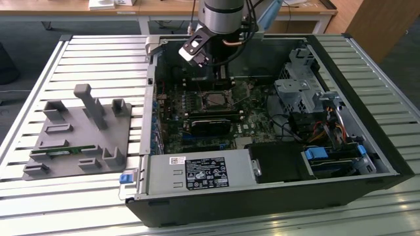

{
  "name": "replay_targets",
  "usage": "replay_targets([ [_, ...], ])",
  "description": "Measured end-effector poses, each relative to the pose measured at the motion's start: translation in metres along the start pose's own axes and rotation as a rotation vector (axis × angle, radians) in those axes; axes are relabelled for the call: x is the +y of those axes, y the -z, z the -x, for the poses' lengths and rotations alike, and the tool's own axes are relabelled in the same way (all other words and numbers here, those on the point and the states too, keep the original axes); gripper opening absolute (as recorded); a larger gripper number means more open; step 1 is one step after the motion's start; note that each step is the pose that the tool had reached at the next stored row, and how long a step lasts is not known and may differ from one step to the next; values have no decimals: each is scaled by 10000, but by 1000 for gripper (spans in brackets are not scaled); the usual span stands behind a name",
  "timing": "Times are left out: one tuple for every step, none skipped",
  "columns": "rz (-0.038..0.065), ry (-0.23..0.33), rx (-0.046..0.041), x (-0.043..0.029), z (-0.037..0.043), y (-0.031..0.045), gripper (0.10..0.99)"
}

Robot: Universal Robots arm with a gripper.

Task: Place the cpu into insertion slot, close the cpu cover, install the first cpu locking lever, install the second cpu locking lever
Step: 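Close the cpu cover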

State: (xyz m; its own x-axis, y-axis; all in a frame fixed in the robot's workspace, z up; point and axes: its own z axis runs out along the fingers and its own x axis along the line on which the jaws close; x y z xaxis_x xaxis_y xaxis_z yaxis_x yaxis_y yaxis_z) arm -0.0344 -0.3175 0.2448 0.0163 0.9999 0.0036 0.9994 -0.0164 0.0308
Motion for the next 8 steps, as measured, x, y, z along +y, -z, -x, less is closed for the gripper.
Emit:
replay_targets([
  [-1,0,-2,1,0,32,118],
  [-1,0,-2,2,0,54,118],
  [-2,1,-3,2,0,65,118],
  [-2,1,-2,2,0,67,118],
  [-1,1,-6,2,0,67,118],
  [-1,2,-8,2,0,67,118],
  [-2,2,-11,2,3,68,118],
  [-1,1,-10,2,6,68,118],
])
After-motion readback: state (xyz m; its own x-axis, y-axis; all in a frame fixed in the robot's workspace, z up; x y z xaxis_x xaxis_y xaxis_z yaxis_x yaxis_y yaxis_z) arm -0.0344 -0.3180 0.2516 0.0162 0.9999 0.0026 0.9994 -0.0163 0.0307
